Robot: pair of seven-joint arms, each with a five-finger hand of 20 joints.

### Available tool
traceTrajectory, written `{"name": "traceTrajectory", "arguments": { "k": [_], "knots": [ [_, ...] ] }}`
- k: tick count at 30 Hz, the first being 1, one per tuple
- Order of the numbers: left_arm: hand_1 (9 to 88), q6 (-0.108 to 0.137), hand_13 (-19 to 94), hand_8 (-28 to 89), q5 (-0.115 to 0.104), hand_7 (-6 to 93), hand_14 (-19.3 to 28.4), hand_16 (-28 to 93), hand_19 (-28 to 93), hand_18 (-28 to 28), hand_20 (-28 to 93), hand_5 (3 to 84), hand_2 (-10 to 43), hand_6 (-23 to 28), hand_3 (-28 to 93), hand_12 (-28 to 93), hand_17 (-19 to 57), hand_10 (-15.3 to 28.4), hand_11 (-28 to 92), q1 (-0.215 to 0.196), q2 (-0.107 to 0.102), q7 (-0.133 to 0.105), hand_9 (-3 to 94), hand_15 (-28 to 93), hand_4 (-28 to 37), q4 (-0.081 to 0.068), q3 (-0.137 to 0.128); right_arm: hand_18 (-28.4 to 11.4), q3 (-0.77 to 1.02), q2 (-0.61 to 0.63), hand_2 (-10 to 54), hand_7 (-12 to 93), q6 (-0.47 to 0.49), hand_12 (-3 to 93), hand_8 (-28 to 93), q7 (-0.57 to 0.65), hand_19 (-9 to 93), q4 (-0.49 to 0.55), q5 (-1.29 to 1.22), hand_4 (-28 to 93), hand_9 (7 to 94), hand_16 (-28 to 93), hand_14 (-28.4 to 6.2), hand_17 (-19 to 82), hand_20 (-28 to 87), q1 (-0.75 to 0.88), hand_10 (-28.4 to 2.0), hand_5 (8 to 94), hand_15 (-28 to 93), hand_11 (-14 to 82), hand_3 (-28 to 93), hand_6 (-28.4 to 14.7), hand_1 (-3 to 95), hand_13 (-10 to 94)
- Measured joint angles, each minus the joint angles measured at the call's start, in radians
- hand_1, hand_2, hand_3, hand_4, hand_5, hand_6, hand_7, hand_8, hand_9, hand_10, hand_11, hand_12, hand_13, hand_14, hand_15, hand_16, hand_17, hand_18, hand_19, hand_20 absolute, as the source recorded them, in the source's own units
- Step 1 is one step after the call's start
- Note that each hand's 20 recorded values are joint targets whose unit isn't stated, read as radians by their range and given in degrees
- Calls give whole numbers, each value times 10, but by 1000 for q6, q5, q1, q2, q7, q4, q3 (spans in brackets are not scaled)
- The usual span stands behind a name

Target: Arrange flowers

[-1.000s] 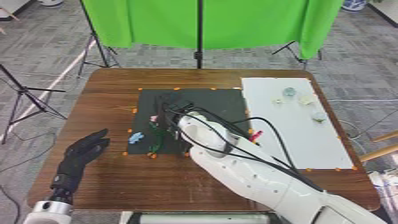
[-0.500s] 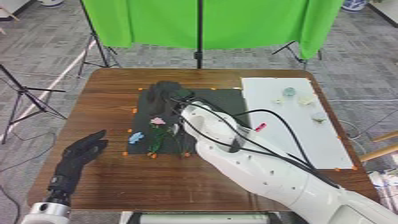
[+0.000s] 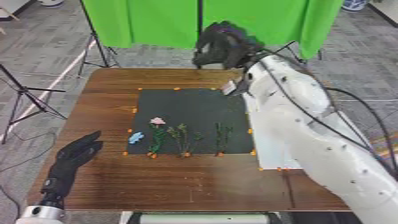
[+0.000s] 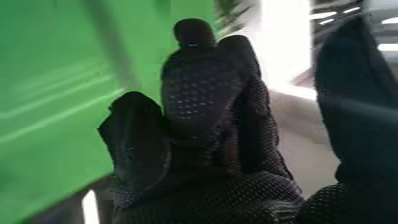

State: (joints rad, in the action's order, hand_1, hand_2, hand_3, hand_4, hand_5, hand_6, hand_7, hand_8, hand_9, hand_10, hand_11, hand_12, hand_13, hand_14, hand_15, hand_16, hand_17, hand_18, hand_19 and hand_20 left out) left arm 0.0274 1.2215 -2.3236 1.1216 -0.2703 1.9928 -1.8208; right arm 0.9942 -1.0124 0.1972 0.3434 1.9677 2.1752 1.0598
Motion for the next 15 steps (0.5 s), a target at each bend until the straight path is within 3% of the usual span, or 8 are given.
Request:
{"name": "traceTrajectory", "arguments": {
  "k": [4,8,15],
  "knots": [
    [314,1,341,-56,0,111,164,37,16,118,174,408,-95,39,586,143,63,125,183,-3,2,0,413,120,-241,2,-1,-180,146,133,-73,104,-5,223,-69,80,932,1,14,-119,691,356,-77,552,584,88,-176,583,597,141,594,-29,209,823],
    [314,3,341,-55,1,109,163,38,16,118,174,408,-95,38,585,144,63,125,182,-7,9,-1,414,120,-240,7,-5,-191,248,254,-37,84,0,230,-60,180,932,-67,39,-120,691,354,-88,548,578,187,-188,568,599,140,562,-34,159,819],
    [313,4,340,-54,1,109,164,38,16,117,174,409,-95,37,585,143,63,124,180,-14,18,-1,414,117,-239,10,-5,-193,292,336,-44,88,83,235,-58,256,932,-244,84,-110,713,347,-85,547,571,283,-181,571,600,155,586,-30,190,825]
  ]
}}
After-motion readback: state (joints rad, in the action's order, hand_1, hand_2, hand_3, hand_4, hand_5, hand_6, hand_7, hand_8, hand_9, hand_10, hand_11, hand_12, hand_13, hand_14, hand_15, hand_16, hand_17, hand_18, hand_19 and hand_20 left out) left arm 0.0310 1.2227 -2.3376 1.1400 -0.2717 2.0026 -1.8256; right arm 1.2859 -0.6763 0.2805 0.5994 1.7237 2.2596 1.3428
